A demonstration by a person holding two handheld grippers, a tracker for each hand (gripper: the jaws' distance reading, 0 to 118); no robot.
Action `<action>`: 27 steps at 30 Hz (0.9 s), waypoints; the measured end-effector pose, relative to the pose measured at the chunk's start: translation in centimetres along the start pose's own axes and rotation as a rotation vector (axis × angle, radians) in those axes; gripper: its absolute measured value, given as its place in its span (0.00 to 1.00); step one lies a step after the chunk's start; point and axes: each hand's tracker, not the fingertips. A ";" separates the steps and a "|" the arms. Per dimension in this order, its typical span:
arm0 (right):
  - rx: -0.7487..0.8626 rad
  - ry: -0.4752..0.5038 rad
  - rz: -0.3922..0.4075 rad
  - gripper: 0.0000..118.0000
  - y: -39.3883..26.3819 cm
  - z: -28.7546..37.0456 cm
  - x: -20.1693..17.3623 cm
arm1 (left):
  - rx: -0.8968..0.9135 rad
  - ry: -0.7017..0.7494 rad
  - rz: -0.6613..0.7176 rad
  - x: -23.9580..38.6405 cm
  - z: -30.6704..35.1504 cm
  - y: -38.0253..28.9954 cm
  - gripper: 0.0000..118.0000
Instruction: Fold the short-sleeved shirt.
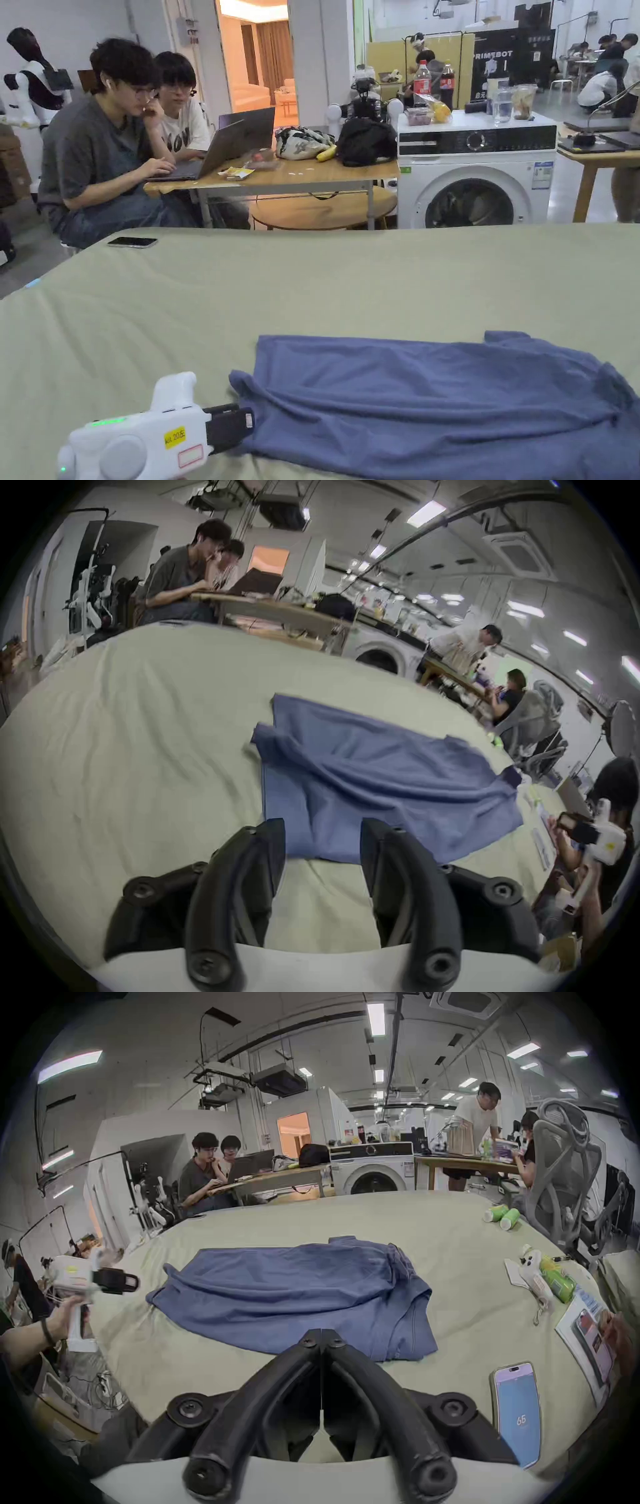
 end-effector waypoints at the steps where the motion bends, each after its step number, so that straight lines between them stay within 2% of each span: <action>1: -0.004 0.005 0.000 0.00 0.0 0.1 0.2 | -0.013 -0.005 -0.025 0.1 -1.1 0.1 0.38; 4: -0.025 0.008 -0.013 0.00 -0.4 0.3 0.7 | -0.082 0.140 -0.114 1.0 -4.7 0.4 0.38; 6: -0.053 -0.007 -0.013 0.00 -0.8 0.0 1.3 | -0.145 0.117 -0.101 0.9 -6.7 0.3 0.25; 8: -0.087 -0.054 0.023 0.00 -1.4 -0.5 1.9 | -0.206 0.147 -0.063 0.4 -8.1 -0.1 0.18; 12: -0.117 -0.070 0.020 0.00 -1.7 -1.8 2.9 | -0.178 0.150 -0.123 1.3 -7.8 -0.3 0.11; 13: -0.130 -0.084 -0.019 0.11 -1.4 -2.6 3.1 | -0.185 0.167 -0.152 1.6 -8.1 -0.4 0.11; 15: -0.185 -0.104 -0.115 0.62 -0.5 -4.6 3.8 | -0.197 0.180 -0.186 2.1 -8.4 -0.4 0.11; 16: -0.183 -0.125 -0.134 0.82 -0.3 -5.8 4.3 | -0.202 0.180 -0.190 2.3 -8.2 -0.4 0.11; 17: -0.190 -0.129 -0.138 0.79 -0.1 -7.2 4.8 | -0.203 0.180 -0.190 2.2 -8.2 -0.4 0.11; 19: -0.224 -0.223 -0.126 0.77 0.1 -9.7 5.5 | -0.202 0.173 -0.177 2.0 -8.0 -0.3 0.11; 21: -0.254 -0.245 -0.159 0.60 0.0 -11.8 6.4 | -0.190 0.177 -0.185 1.9 -7.9 -0.4 0.11; 22: -0.285 -0.239 -0.200 0.55 -0.1 -12.7 6.9 | -0.189 0.179 -0.187 1.9 -7.9 -0.4 0.11; 23: -0.318 -0.232 -0.246 0.55 -0.6 -13.4 7.4 | -0.189 0.180 -0.191 2.2 -7.6 -0.5 0.11; 24: -0.355 -0.224 -0.267 0.47 -1.0 -13.9 7.7 | -0.190 0.180 -0.193 2.4 -7.4 -0.6 0.11; 25: -0.339 -0.245 -0.226 0.43 -1.3 -14.0 7.4 | -0.190 0.177 -0.195 2.4 -7.3 -0.7 0.11; 26: -0.307 -0.232 -0.176 0.29 -1.1 -13.3 6.8 | -0.189 0.173 -0.192 2.3 -7.2 -0.7 0.11; 27: -0.321 -0.208 -0.174 0.09 -0.8 -13.0 6.5 | -0.186 0.168 -0.185 2.2 -7.1 -0.8 0.11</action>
